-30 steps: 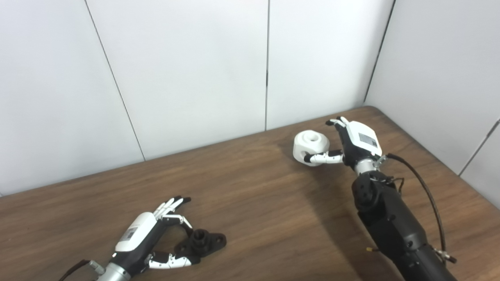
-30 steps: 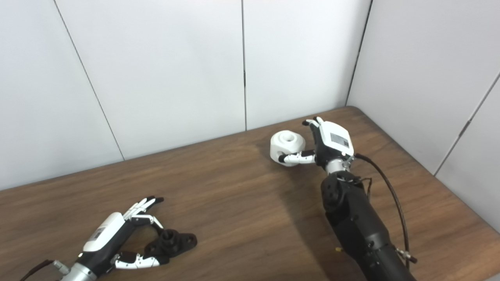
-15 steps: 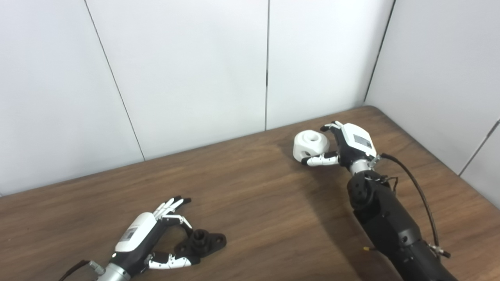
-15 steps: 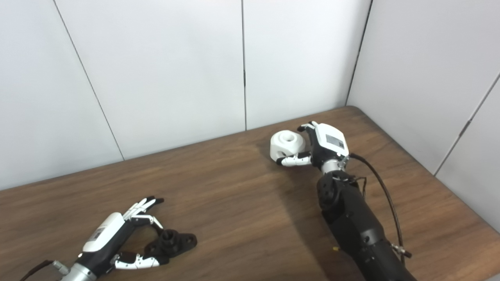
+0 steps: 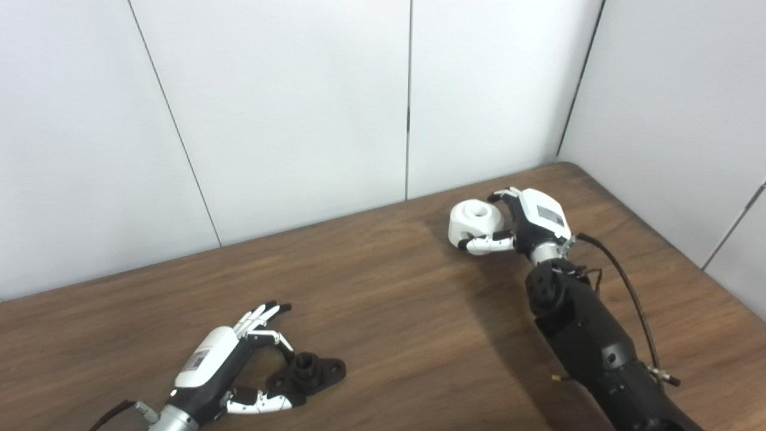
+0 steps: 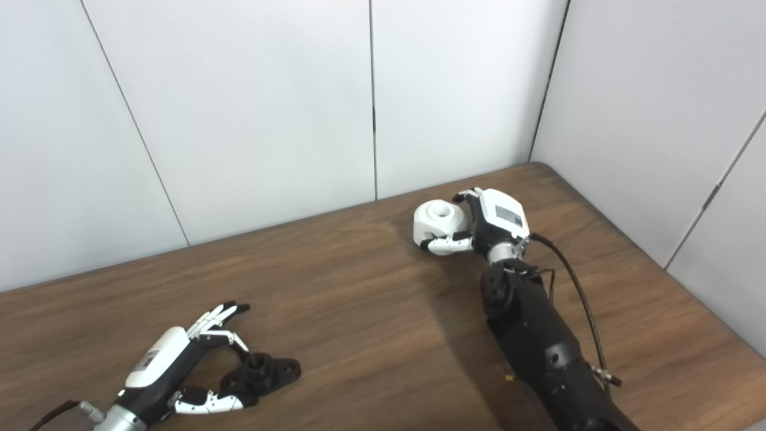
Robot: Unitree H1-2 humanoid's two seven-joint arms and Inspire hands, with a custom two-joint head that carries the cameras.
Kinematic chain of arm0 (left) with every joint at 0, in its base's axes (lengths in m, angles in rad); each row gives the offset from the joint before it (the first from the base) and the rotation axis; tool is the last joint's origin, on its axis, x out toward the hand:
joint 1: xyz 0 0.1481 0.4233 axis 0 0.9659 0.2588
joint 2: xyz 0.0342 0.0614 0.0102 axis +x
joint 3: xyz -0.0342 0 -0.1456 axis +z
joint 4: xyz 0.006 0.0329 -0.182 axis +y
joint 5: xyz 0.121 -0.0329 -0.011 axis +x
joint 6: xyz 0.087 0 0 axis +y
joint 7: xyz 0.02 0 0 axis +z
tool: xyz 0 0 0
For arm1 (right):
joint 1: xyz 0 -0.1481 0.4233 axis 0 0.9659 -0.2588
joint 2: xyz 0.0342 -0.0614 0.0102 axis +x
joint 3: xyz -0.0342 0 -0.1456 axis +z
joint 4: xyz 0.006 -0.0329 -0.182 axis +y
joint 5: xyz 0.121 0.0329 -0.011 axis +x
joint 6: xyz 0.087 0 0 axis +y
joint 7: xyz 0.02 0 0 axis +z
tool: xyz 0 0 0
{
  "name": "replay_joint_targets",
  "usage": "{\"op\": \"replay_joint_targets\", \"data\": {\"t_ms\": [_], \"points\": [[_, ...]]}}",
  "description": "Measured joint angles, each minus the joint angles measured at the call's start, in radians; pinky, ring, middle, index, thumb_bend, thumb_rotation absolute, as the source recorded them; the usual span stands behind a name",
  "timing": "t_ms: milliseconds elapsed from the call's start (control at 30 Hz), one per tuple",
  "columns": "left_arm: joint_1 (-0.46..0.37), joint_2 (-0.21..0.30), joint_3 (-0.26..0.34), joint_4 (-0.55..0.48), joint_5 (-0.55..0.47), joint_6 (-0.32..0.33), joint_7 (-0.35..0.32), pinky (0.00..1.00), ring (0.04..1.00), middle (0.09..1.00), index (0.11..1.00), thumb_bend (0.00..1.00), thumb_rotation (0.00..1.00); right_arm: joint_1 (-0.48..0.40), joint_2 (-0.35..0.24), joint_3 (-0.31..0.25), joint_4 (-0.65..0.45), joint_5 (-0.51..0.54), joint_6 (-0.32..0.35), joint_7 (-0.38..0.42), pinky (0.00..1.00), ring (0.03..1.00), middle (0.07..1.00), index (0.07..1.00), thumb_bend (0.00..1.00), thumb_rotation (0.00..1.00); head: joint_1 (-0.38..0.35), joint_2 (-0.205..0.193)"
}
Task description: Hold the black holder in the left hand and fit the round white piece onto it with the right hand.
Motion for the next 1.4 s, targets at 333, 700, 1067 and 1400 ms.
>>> {"op": "replay_joint_targets", "data": {"t_ms": [333, 700, 1067, 1400], "points": [[0.0, 0.002, -0.006, 0.0, 0.006, -0.001, 0.01, 1.0, 1.0, 0.957, 0.484, 0.52, 0.06, -0.012, 0.022, 0.003, 0.037, 0.023, -0.002, -0.033, 0.69, 0.825, 0.889, 0.759, 0.9, 0.47, 0.006, 0.003], [0.0, 0.004, -0.008, 0.0, 0.006, -0.001, 0.012, 1.0, 1.0, 0.955, 0.483, 0.52, 0.06, -0.021, 0.023, 0.01, 0.063, 0.036, -0.021, -0.084, 0.66, 0.802, 0.858, 0.691, 0.85, 0.4, 0.011, 0.005], [0.0, 0.006, -0.01, -0.001, 0.005, -0.001, 0.013, 1.0, 1.0, 0.954, 0.484, 0.52, 0.06, -0.043, 0.088, -0.02, 0.166, 0.05, -0.109, -0.32, 0.6, 0.697, 0.709, 0.484, 0.52, 0.14, 0.017, 0.008], [0.0, 0.009, -0.014, -0.001, 0.002, -0.001, 0.02, 1.0, 1.0, 0.955, 0.484, 0.52, 0.06, -0.058, 0.093, -0.023, 0.202, 0.101, -0.145, -0.357, 0.58, 0.683, 0.694, 0.482, 0.51, 0.14, 0.029, 0.014]]}}
